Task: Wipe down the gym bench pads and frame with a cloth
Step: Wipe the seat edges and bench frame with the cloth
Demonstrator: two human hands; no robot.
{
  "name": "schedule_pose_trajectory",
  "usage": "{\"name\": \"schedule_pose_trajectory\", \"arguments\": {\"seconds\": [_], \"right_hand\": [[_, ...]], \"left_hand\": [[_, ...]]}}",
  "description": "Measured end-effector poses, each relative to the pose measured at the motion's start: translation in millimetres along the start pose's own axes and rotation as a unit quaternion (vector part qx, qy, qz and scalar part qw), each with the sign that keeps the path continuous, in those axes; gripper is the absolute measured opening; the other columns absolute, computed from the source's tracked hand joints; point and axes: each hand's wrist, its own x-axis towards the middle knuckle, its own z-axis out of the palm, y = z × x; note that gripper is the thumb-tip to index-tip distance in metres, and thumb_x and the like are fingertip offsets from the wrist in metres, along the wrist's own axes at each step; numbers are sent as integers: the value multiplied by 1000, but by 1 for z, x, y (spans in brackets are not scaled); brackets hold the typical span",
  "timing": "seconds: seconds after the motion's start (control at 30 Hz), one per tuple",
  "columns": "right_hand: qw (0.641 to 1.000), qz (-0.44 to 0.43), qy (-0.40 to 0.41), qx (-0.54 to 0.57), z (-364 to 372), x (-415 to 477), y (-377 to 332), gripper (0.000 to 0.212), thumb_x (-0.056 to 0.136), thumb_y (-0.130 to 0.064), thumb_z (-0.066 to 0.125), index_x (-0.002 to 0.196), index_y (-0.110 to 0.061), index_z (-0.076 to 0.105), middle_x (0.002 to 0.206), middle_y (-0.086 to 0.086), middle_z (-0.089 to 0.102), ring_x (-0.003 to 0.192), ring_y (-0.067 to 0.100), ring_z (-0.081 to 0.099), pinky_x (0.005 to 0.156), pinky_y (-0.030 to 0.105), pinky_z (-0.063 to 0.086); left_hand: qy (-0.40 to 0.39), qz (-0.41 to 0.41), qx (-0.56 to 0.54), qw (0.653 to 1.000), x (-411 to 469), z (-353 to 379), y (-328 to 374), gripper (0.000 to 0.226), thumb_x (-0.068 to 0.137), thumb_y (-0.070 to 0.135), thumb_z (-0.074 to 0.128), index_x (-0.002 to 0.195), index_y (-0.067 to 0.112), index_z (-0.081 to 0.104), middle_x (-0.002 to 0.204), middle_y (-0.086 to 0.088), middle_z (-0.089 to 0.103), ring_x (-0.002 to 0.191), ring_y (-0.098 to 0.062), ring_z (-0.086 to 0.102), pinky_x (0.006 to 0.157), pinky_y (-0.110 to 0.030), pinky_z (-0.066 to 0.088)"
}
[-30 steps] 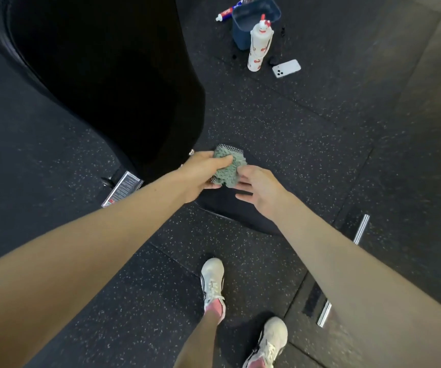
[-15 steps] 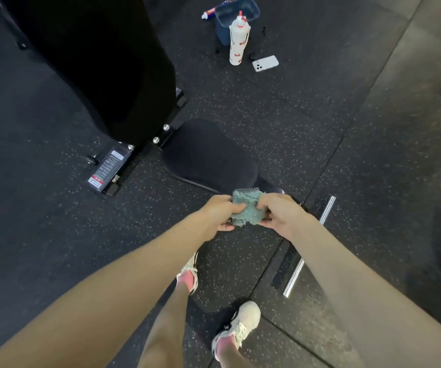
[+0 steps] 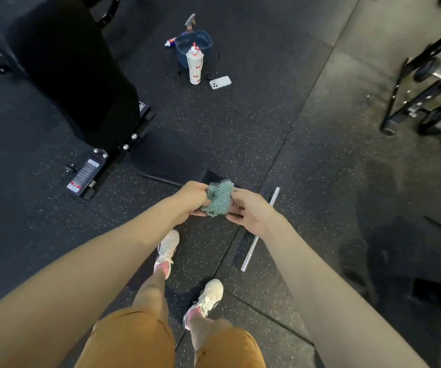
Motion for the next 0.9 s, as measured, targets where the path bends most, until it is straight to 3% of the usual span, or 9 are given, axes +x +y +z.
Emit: {"name": "schedule_pose_trajectory", "arguments": {"seconds": [0.1,0.2,0.33,0.4,0.5,0.63,0.77,0.9], "right_hand": [[997,-19,-42,62,-14,-24,-11,40,96,-2,35,130,-11,52,121,12,60,108,27,58,91,42,51],[993,-37,-34,104,-25,-31,-27,52,85,11,24,127,-6,51,128,19,55,118,35,54,91,50,51],[994,-46,-3,97,-25,-21,-46,61,78,18,19,125,-3,52,122,21,55,110,35,56,88,49,52],[994,-45,-4,97,-19,-9,-50,64,75,18,19,125,-4,52,122,22,55,105,34,58,94,51,49],[989,-20,-19,146,-7,17,-52,55,82,14,29,126,-8,52,121,22,56,105,34,60,97,51,48],[996,-12,35,86,22,71,-52,38,93,5,52,127,-11,57,119,20,62,98,27,64,79,39,56],[997,-3,48,52,49,124,-59,40,94,7,50,128,-13,58,112,18,65,89,23,66,68,31,54],[999,38,23,24,64,168,-58,40,95,4,49,128,-16,58,122,19,62,103,27,64,70,32,55]], "left_hand": [[-57,6,32,998,-15,11,23,40,86,-17,38,111,4,61,111,-16,65,103,-26,62,80,-36,56],[-54,24,37,998,-14,22,38,37,88,-8,49,122,6,53,116,-14,60,108,-25,61,87,-39,55],[16,33,-43,998,12,27,39,44,85,8,65,125,15,47,127,-11,47,112,-22,56,86,-35,55],[12,20,-84,996,27,24,35,43,85,7,66,122,14,47,128,-12,49,112,-22,56,91,-38,53],[4,2,-123,992,47,16,27,44,87,7,65,126,11,45,124,-14,54,111,-23,58,96,-41,51],[1,-52,-182,982,74,-8,13,50,90,16,64,132,22,37,125,-5,55,114,-22,54,93,-39,43],[-50,-98,-255,961,110,-36,-14,44,92,22,63,130,16,43,123,-3,62,113,-22,58,93,-44,43],[-63,-100,-327,938,145,-55,-35,44,90,16,66,130,17,47,119,-5,65,110,-22,62,94,-44,47]]}}
